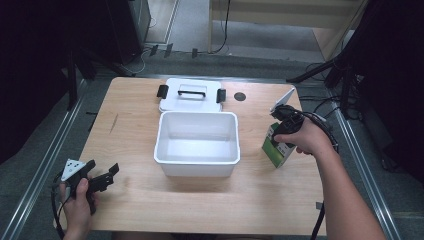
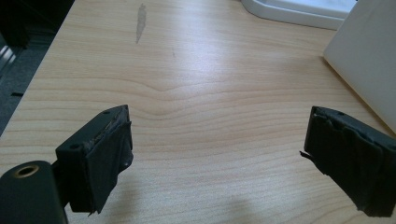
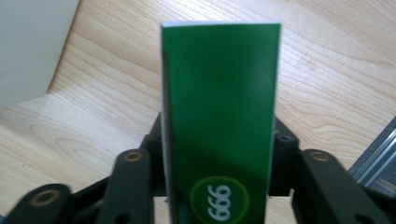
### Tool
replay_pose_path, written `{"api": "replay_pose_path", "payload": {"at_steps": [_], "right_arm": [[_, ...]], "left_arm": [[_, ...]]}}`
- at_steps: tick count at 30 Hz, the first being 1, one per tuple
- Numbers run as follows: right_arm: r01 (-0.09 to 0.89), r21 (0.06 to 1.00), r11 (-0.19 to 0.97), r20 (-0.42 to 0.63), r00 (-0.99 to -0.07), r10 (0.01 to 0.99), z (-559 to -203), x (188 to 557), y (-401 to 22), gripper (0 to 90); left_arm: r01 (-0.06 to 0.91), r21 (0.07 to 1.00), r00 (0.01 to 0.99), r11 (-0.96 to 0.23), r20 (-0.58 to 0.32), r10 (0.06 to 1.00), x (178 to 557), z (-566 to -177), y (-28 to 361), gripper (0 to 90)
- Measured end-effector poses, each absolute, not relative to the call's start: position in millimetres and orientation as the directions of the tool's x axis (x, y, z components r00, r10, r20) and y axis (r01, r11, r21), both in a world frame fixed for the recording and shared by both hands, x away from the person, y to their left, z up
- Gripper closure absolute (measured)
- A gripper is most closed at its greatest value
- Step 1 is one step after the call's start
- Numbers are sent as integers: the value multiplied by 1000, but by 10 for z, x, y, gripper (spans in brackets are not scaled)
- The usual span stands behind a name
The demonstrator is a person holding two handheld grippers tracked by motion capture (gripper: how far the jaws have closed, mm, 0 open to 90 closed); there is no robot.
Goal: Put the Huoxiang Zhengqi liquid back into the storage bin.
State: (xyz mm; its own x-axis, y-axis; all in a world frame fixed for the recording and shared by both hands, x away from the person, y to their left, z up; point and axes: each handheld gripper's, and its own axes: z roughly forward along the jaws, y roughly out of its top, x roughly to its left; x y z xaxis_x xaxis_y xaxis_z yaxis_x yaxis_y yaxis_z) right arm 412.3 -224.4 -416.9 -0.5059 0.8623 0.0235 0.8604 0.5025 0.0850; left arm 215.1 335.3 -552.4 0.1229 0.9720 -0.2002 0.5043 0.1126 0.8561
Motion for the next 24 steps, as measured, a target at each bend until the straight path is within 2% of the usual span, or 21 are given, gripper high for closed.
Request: {"api": "replay_pose_path", "payload": {"at_steps": [5,10,13,14,17,19,24], "right_arm": [[846,85,526,-16,-527,850,-4157,4119,-2220,640],[815,95,571,-26,-572,820,-4129,4088,-2235,649],[763,106,638,-64,-635,770,-4071,4043,-2225,648],[708,117,697,-102,-689,717,-4036,4001,-2214,648],[664,113,739,-112,-730,674,-4013,3970,-2203,648],[596,124,793,-106,-787,608,-3977,3930,-2200,648],[526,159,835,-110,-831,545,-3935,3902,-2215,648]], "left_arm": [[504,856,122,116,-204,971,2148,-5524,3357,86],[505,855,123,119,-207,971,2149,-5524,3359,86],[505,855,122,118,-206,971,2151,-5524,3358,86],[505,855,123,116,-204,971,2150,-5524,3358,87],[506,854,123,119,-208,970,2150,-5524,3360,88],[506,854,123,119,-208,970,2151,-5524,3360,88],[506,854,123,120,-209,970,2150,-5524,3359,88]]}}
